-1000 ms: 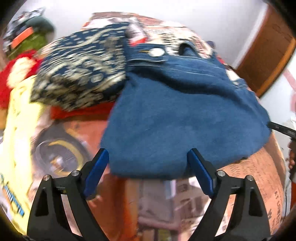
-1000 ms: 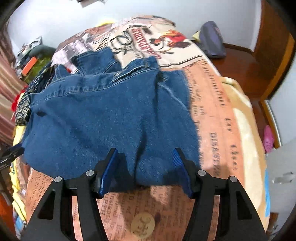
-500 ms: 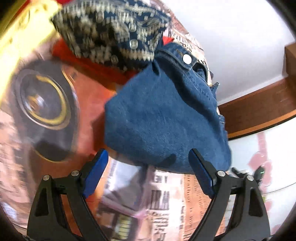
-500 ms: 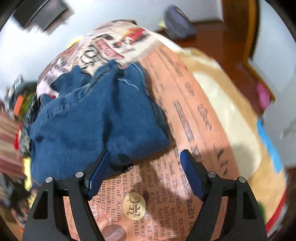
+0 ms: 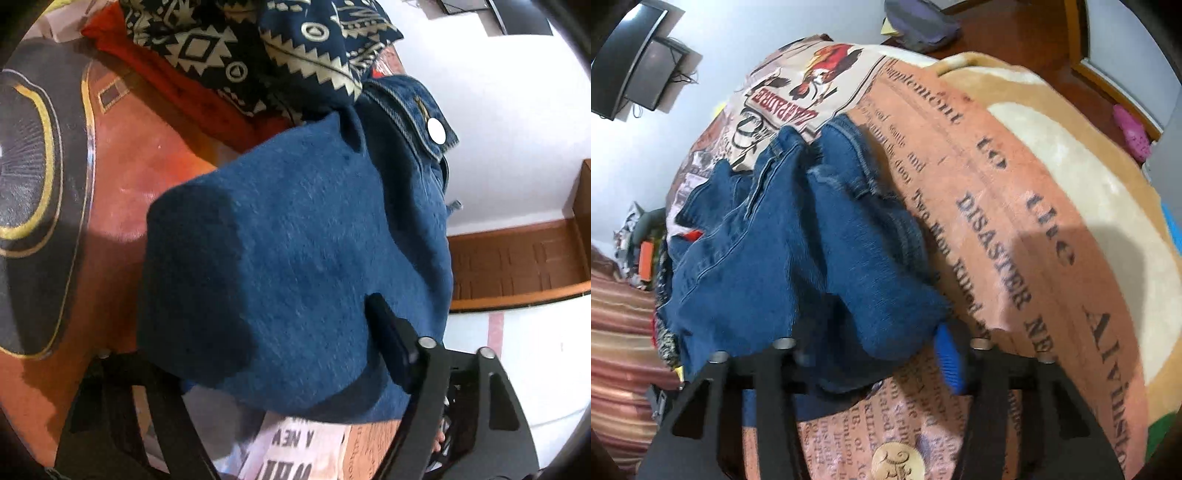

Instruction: Fold large clothes

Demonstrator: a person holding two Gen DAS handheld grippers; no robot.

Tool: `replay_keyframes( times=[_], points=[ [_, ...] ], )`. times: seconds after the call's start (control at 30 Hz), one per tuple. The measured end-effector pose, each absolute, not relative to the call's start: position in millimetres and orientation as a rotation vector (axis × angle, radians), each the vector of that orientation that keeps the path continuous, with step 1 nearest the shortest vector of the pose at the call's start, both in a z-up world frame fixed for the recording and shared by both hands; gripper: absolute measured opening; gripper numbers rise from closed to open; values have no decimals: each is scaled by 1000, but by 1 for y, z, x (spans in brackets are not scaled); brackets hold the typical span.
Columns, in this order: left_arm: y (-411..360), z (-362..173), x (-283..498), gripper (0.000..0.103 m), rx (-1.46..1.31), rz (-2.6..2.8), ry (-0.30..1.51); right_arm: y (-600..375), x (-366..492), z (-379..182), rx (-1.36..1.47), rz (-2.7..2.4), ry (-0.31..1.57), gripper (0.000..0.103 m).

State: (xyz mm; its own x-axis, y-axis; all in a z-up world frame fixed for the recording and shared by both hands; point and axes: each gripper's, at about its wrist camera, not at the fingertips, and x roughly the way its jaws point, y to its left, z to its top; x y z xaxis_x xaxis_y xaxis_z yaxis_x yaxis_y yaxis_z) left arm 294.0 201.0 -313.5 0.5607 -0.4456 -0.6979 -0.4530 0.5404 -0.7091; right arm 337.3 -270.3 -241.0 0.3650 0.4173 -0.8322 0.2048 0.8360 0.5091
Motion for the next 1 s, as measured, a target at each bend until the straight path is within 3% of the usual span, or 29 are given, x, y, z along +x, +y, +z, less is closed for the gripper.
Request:
replay_keyframes(
  times=[0.07,0.17,0.4,0.6,0.7,0.77,0.9,1.0],
  points=[
    [197,-301,294,59,-1000,27,1012,-274,334,-231,584,164,1176,27],
    [184,-269,291,45,-877,13,976,-275,327,-204,528,209,1094,22],
    [147,-199,276,38,-680,-67,901,-287,294,-154,465,220,959,20],
    [161,-233,259,44,-768,-29,1001,-304,274,-201,465,201,1104,21],
    [174,-258,246,55,-898,-29,1036,-306,268,-218,466,199,1148,24],
    [184,-264,243,65,-947,-16,1066,-303,264,-211,422,186,1134,26],
    [185,-268,241,65,-974,-50,1083,-287,262,-186,238,129,1100,31],
    [173,-273,243,73,-998,-78,1095,-274,257,-169,93,81,1046,36]
  ],
)
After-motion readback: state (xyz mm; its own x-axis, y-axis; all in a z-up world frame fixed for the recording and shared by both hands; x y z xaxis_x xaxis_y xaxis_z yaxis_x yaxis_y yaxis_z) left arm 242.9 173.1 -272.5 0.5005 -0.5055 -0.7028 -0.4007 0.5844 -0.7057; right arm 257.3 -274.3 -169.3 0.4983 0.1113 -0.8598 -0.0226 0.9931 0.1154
